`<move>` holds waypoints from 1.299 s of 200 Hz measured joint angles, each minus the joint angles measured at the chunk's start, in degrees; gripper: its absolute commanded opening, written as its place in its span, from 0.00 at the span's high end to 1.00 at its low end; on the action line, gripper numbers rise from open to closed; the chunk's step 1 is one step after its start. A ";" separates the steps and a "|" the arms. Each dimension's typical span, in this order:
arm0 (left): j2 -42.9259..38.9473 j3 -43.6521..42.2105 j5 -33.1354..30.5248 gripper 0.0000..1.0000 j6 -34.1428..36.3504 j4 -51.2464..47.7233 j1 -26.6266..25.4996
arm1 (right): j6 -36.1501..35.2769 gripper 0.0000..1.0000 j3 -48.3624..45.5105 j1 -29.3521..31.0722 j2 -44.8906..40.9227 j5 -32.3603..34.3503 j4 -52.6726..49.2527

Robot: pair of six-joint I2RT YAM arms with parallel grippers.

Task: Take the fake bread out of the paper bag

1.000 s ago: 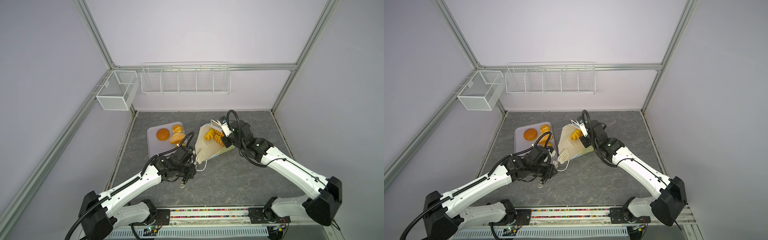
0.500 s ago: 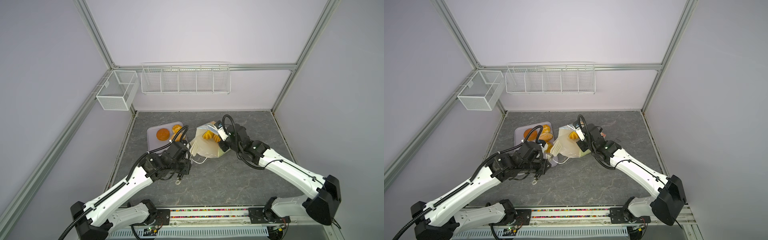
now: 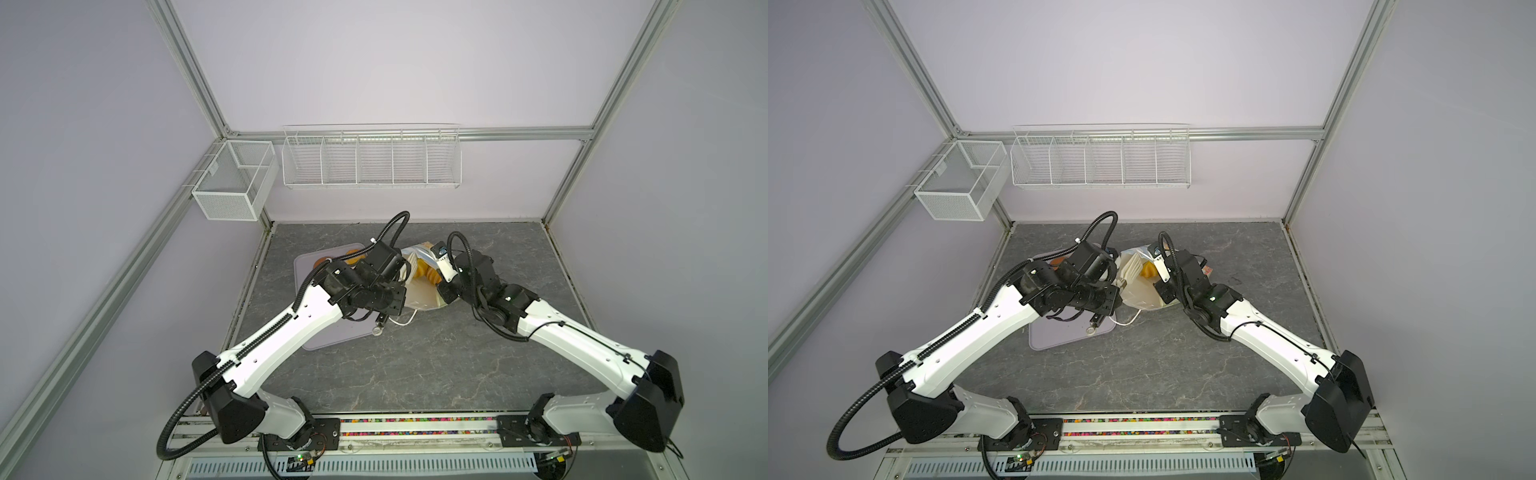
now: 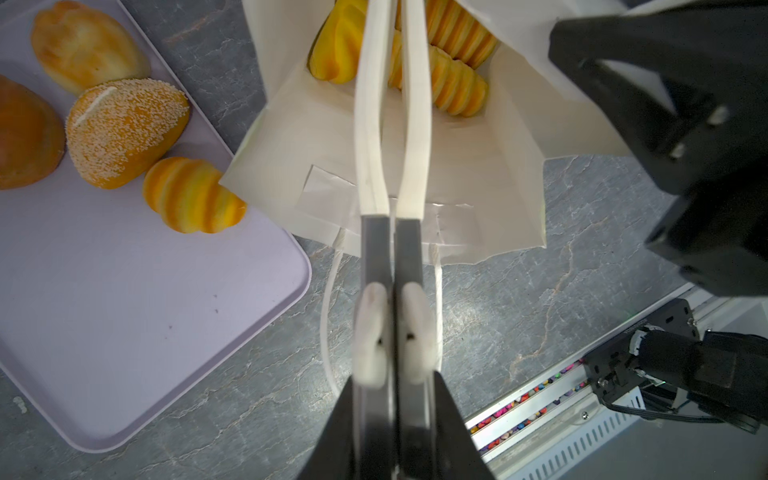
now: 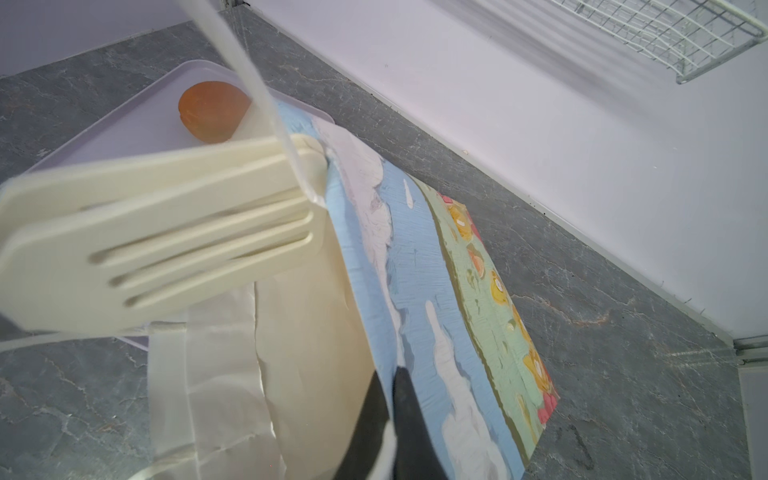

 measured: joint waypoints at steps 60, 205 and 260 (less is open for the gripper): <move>9.73 1.73 0.35 0.75 1.44 -0.02 -0.11 | 1.62 0.93 0.00 -0.02 -0.31 -0.26 0.17; -8.76 -12.07 -0.55 0.76 -1.86 6.16 -0.09 | 2.16 0.93 0.00 -0.02 -0.48 -0.31 -0.37; -14.14 -13.73 -1.42 0.76 -2.19 7.41 0.31 | 2.36 0.93 0.02 -0.02 -0.42 -1.11 -0.48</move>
